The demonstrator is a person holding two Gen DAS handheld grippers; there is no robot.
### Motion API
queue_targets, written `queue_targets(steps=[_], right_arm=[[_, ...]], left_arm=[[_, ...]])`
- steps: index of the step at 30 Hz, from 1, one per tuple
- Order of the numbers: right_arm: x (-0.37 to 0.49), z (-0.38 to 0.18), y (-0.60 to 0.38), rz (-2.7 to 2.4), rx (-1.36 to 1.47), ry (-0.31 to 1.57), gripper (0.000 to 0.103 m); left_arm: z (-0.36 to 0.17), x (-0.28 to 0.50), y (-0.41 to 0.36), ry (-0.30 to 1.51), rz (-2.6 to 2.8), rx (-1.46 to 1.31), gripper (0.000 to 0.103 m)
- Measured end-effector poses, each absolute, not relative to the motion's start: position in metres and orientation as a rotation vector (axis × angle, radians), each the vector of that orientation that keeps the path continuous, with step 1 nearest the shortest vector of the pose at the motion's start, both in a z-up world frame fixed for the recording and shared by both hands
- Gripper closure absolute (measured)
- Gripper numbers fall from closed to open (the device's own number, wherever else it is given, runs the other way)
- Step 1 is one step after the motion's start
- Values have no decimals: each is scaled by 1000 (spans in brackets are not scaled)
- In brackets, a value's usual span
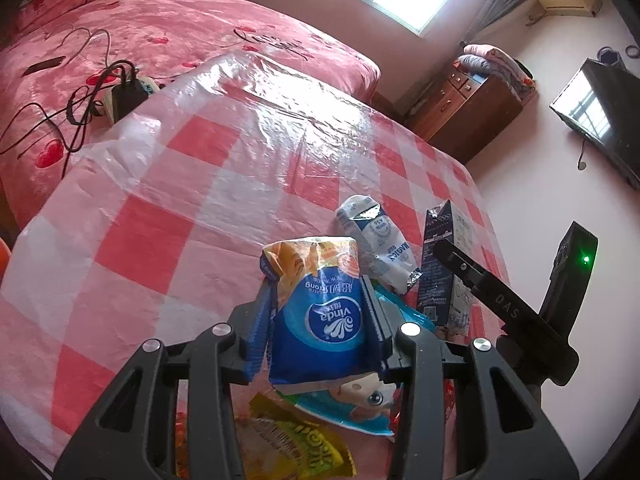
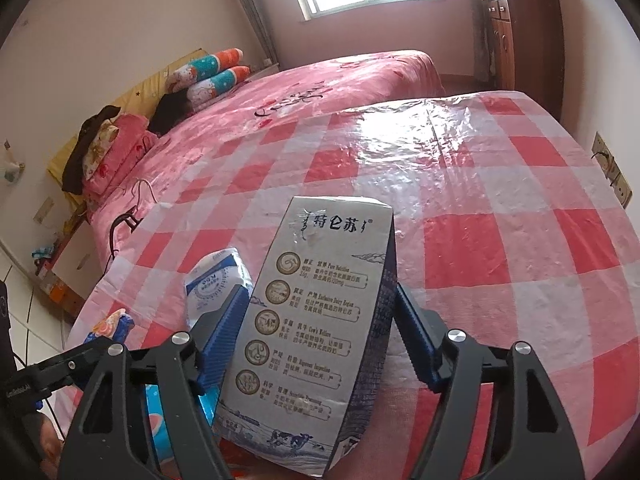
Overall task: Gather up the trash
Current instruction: 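Carry the milk box and Vinda pouch to the orange bucket and release both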
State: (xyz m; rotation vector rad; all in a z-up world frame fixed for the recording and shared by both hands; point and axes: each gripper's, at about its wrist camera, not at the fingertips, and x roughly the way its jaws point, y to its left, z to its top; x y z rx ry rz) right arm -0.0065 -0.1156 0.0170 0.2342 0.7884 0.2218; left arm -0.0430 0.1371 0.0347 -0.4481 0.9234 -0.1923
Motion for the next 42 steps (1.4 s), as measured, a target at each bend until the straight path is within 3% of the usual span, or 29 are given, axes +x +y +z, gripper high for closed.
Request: queue_targets(steps=[23, 42], right_arm=[[-44, 66, -104, 240, 231, 638, 34], [-59, 74, -21, 490, 286, 745, 34]], left_arm=[[45, -79, 186, 856, -172, -498, 60], [39, -113, 249, 810, -83, -560, 60]])
